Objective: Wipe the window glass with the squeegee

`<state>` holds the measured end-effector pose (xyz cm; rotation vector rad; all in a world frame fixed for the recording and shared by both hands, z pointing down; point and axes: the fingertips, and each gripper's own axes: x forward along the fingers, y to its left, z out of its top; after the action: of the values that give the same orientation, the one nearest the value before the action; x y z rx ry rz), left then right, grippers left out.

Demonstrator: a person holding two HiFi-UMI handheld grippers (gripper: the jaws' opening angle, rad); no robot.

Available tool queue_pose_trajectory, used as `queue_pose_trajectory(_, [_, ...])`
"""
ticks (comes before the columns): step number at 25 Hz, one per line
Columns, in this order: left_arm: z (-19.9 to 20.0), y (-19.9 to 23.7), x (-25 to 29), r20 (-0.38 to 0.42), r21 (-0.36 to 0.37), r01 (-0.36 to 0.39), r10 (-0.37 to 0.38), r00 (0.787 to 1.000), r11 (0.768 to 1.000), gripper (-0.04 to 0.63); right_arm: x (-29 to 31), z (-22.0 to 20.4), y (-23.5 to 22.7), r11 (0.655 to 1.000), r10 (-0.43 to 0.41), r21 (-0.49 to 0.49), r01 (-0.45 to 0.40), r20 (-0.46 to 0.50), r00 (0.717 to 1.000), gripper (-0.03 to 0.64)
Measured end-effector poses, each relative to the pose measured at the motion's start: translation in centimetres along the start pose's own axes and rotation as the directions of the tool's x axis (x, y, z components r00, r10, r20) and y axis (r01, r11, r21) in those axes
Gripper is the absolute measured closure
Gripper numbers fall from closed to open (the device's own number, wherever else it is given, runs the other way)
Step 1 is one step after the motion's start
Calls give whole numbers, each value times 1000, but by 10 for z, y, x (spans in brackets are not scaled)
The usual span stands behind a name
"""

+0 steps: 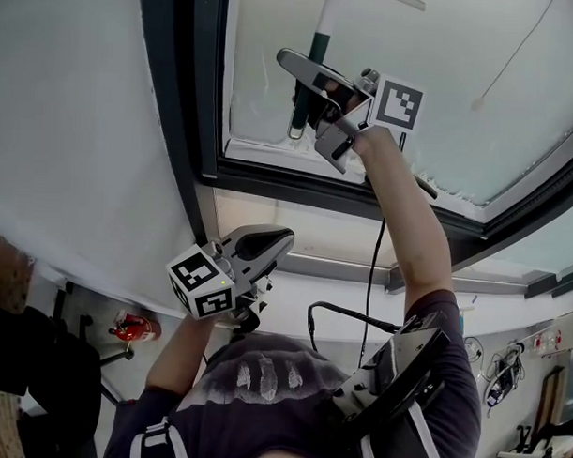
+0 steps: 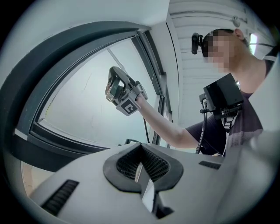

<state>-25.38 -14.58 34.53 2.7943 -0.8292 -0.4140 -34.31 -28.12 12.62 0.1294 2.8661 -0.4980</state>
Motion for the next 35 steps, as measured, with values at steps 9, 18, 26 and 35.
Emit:
queue_pose_trajectory(9, [-12, -6, -10, -9, -26, -2, 1, 1000, 1000, 590, -10, -39, -7, 999, -17, 48, 17, 2, 1000, 591])
queue_pose_trajectory(18, [-4, 1, -5, -4, -37, -16, 16, 1000, 999, 590, -14, -63, -18, 1000, 8, 31, -7, -25, 1000, 591])
queue_pose_trajectory(26, [-21, -9, 0, -40, -57, 5, -7, 999, 998, 590, -30, -107, -22, 823, -149, 563, 81, 76, 986, 591])
queue_pose_trajectory(35, [-20, -15, -5, -49, -29, -27, 26, 998, 999, 590, -48, -132, -37, 966, -134, 210, 150, -87, 987, 591])
